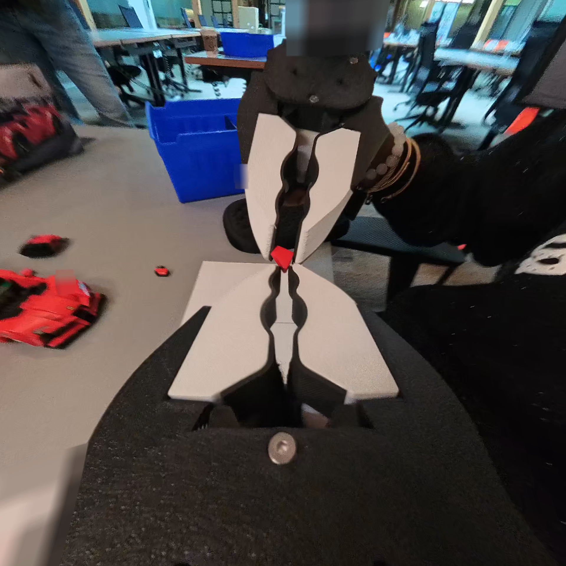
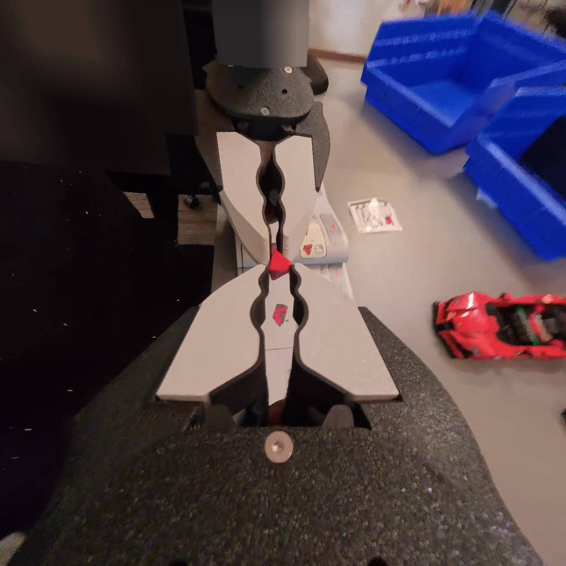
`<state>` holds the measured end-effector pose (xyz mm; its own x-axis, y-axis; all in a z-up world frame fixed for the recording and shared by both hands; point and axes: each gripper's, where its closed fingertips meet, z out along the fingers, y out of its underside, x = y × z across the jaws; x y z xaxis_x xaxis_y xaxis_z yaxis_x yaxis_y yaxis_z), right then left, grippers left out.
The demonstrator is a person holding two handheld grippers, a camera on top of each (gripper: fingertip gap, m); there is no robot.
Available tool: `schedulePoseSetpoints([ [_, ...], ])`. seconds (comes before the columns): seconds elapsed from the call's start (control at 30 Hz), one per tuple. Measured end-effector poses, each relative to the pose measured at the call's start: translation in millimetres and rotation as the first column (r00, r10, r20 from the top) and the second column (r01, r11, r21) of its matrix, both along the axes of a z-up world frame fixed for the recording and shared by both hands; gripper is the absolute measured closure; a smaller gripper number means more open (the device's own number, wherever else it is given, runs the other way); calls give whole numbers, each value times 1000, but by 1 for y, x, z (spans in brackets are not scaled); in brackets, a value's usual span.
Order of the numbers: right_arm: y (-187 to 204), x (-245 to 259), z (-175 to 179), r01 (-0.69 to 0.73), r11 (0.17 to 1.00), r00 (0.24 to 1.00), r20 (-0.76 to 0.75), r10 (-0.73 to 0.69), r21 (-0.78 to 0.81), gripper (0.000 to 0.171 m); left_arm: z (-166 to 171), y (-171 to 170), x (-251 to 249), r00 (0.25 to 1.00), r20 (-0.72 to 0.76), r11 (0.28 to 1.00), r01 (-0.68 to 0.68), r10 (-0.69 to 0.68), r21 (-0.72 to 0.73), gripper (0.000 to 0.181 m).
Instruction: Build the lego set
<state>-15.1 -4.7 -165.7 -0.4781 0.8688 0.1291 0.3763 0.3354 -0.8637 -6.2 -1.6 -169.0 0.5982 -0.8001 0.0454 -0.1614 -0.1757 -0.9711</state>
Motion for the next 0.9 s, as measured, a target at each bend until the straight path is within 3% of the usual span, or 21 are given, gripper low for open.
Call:
schedulePoseSetpoints([
  [0.1,-8,9,19,-72,986,958,-265,111,153,158,11,-4,4,992,-110,981,-41,62,188,173],
  [0.2,-24,29,53,-91,951,798,-550,248,296,158,19,-9,5,971,-198,940,-61,134,335,162],
  [0.47,-43,57,93,-184,954,638,-709,300,238,159,26,-16,1,967,-185,921,-94,175,379,160],
  [0.57,-38,57,99,-198,968,652,-717,246,152,159,25,-18,-9,963,-186,926,-117,194,360,161],
  [0.63,-24,48,84,-173,984,764,-626,157,35,158,16,-18,-23,952,-225,945,-134,206,297,164],
  [0.73,-2,34,33,-86,988,950,-308,43,-128,159,-12,-27,-32,956,-269,991,-91,113,95,168],
  [0.8,5,30,-2,-16,981,997,-79,1,-192,158,-29,-30,-35,947,-310,996,-82,85,21,168],
  [0.9,9,25,-46,70,976,975,222,-22,-208,158,-45,-30,-34,931,-358,996,-81,68,-22,170],
])
